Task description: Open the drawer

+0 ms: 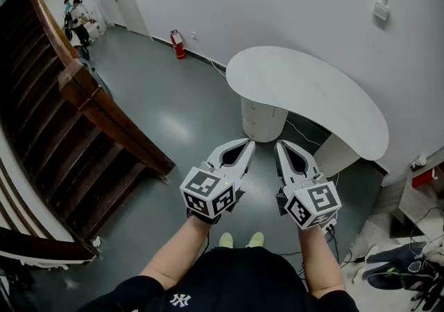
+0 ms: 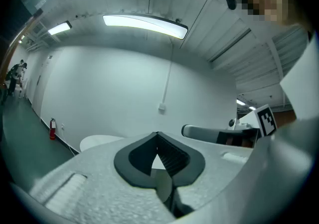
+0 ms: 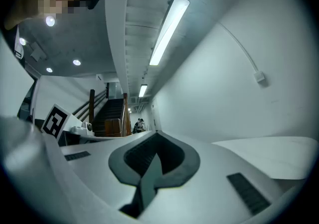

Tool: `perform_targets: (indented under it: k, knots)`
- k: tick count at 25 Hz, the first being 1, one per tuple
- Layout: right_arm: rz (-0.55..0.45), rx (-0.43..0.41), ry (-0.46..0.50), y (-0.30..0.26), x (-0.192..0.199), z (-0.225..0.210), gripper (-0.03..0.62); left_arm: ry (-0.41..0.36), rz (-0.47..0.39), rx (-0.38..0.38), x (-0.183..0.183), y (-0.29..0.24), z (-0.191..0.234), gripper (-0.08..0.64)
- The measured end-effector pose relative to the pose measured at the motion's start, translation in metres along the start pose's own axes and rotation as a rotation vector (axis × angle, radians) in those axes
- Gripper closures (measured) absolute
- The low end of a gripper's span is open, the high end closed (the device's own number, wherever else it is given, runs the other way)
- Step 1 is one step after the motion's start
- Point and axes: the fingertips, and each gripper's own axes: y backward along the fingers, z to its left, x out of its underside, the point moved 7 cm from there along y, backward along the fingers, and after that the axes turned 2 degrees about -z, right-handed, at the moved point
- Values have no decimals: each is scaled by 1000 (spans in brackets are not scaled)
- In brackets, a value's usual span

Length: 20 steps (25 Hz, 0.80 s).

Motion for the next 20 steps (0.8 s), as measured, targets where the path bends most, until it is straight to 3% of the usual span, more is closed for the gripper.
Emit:
perform_targets:
  k: [10,16,18,20]
  knots:
    - [-2,-15,-8,1,1,2,578,4,12,-12,2,2,1,551]
    - [-142,-84,-195,8,-16,-23,577,-14,5,-24,-5,-3,4,552]
    - [-148,-101,-267,12,-16,-39,577,-4,9,-33,-3,-7,2,551]
    - [-143,-110,-281,16,-16,-51,577,2,14,-47,1,-10,-2,551]
